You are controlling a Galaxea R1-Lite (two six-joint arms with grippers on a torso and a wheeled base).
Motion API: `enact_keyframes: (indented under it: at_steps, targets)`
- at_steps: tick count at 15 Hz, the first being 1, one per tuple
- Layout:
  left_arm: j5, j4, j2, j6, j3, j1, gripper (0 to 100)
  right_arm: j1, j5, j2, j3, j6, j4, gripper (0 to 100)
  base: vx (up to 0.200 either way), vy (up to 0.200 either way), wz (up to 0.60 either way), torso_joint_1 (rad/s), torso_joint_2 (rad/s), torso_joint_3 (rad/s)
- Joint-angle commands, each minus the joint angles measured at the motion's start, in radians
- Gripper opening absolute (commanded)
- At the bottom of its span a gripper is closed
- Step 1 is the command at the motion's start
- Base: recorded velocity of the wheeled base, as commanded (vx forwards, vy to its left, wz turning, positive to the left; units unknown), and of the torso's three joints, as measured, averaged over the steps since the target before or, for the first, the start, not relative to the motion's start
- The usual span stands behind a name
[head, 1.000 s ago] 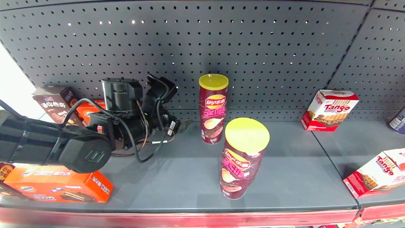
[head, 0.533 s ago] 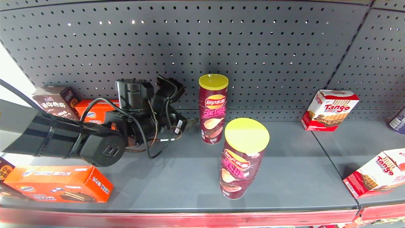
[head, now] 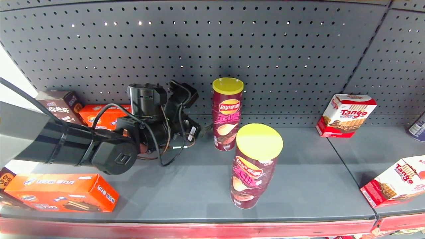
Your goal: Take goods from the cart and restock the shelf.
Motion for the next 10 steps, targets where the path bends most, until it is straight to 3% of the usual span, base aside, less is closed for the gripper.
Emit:
enact_keyframes:
  at_steps: [1, 7, 10]
  targets:
    - [0.002, -0.002, 0.005, -0.002, 0.004, 0.000, 100, 0.000, 0.000, 0.001, 0.000, 0.000, 0.000, 100, 0.000, 0.000, 0.00, 0.000, 0.00, 0.000]
    - [0.020, 0.000, -0.124, -0.005, 0.027, 0.009, 100, 0.000, 0.000, 0.001, 0.000, 0.000, 0.000, 100, 0.000, 0.000, 0.00, 0.000, 0.00, 0.000]
    - [0.088, -0.003, -0.240, -0.020, 0.079, 0.027, 100, 0.000, 0.000, 0.001, 0.000, -0.001, 0.000, 100, 0.000, 0.000, 0.00, 0.000, 0.00, 0.000]
